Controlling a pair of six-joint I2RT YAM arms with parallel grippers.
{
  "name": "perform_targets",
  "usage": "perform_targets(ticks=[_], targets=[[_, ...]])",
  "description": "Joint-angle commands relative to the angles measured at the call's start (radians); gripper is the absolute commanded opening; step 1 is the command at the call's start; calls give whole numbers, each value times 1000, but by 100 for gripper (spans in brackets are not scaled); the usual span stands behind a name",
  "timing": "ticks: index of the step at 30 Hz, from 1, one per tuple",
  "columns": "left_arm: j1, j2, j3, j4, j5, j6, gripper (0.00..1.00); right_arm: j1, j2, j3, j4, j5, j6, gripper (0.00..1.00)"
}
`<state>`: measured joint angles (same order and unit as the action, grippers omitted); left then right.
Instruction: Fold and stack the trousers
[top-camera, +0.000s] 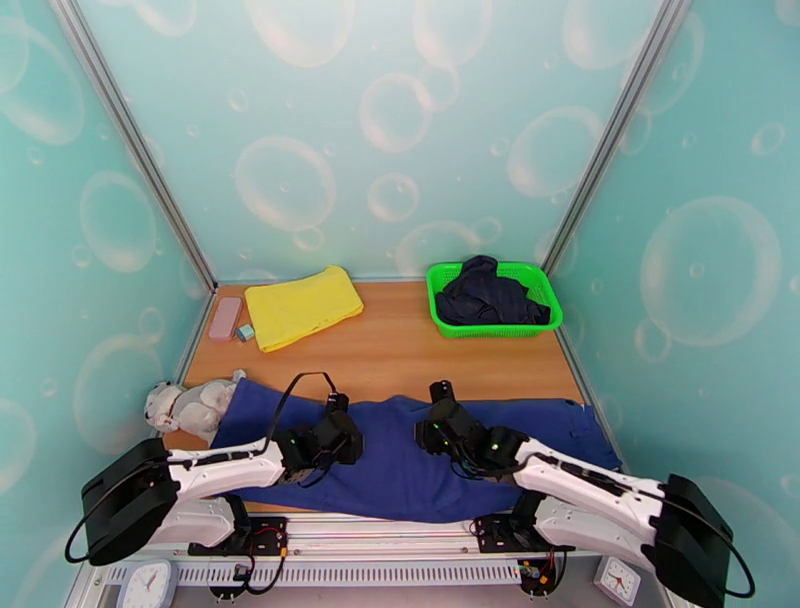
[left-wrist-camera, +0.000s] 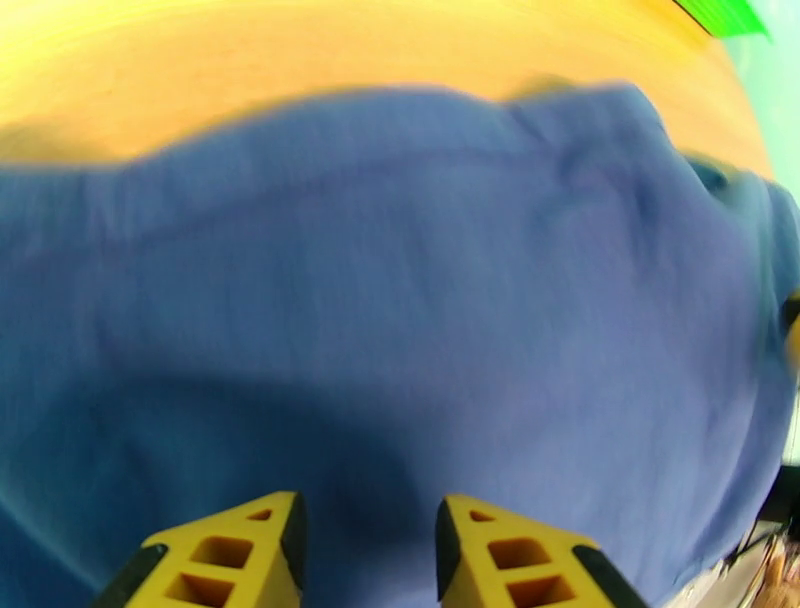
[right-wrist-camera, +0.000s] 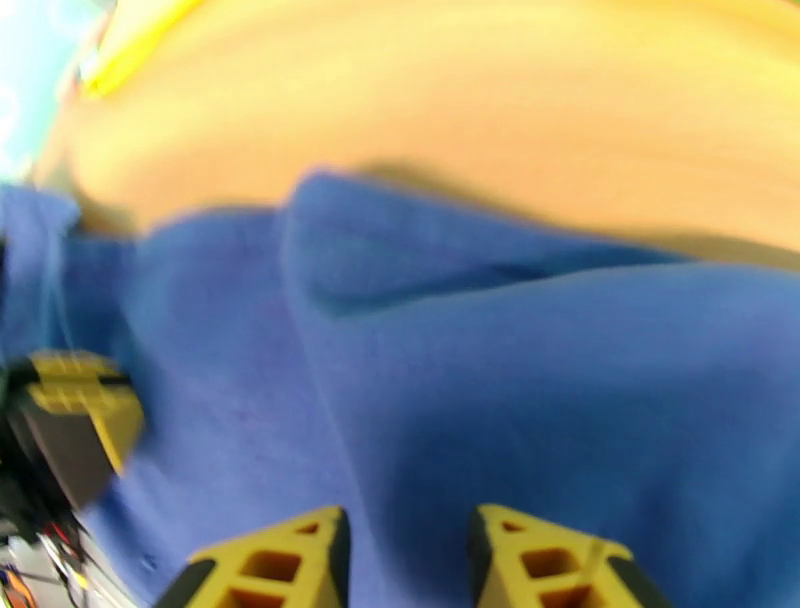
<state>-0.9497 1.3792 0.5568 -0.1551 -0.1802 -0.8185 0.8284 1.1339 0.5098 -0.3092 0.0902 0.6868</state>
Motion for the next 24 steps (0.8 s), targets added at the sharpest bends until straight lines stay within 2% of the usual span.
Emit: perform_targets(ticks=[1,7,14,20,22,24], targets=[[106,55,31,-1,1,-1,39,-66,97,25,136,-130,-97,38],[360,120,-14,116,30,0,39,-169,355,149,198,-206,-175,38],[511,192,6,226,19,7,40,-222,653,453,176,-231,-293,37],[539,161,45,263,-99,70,40,-240,802,710,177,-320,-386,34],[513,117,56,299,-52,135,40,-226,772,749,141,-242,-421,35],[435,77,82,293,-36,203,40,-222,670,691,156,-146,-425,36]])
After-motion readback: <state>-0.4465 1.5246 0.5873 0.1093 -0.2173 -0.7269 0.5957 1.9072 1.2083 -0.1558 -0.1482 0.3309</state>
